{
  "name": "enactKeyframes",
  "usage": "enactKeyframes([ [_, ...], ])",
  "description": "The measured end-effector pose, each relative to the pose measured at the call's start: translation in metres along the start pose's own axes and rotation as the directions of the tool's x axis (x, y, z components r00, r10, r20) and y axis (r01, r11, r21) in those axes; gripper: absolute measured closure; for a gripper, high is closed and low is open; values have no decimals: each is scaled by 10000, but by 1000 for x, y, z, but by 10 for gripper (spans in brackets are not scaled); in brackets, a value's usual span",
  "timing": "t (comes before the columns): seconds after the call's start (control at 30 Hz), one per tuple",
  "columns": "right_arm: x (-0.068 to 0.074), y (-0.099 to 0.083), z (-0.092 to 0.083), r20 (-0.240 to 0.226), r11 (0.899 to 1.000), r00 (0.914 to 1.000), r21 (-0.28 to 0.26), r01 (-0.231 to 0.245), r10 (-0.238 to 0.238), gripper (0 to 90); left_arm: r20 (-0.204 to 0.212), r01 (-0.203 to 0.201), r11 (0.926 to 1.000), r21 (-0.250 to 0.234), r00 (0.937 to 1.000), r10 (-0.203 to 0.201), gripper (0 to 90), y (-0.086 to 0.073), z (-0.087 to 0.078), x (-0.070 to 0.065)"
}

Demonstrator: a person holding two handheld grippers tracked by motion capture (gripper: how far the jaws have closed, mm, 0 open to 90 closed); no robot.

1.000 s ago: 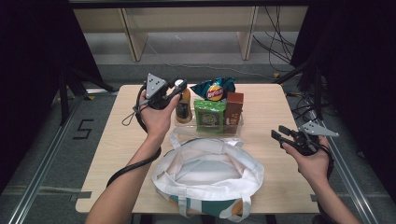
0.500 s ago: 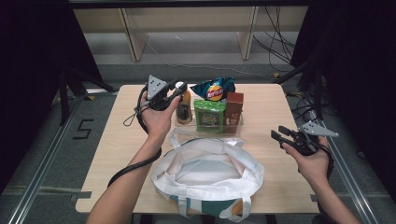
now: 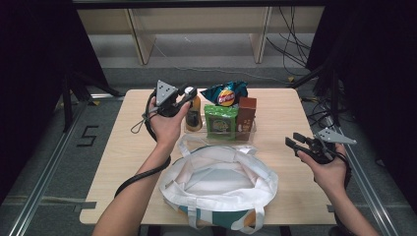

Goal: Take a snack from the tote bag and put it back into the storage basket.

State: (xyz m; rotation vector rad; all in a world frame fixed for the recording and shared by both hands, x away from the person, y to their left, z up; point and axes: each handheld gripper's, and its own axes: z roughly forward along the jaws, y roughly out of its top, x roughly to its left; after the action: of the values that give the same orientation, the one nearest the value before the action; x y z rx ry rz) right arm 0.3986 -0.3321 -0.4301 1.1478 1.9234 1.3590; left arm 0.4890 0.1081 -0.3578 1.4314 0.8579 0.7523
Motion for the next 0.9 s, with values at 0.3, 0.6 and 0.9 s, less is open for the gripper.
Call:
enactKeyframes([
  [0.3, 0, 0, 0, -46, 10000, 10000, 58, -25, 25, 579, -54, 30, 10000, 44, 10000, -30, 615, -5, 1, 2],
  [0.6, 0, 0, -1, -34, 9999, 10000, 132, -23, 24, 579, -86, -17, 10000, 81, 10000, 18, 615, -6, 2, 2],
  [0.9, 3, 0, 0, -13, 9991, 9991, 100, -413, 413, 578, -121, 1, 10000, 38, 9999, -1, 615, -7, 4, 2],
])
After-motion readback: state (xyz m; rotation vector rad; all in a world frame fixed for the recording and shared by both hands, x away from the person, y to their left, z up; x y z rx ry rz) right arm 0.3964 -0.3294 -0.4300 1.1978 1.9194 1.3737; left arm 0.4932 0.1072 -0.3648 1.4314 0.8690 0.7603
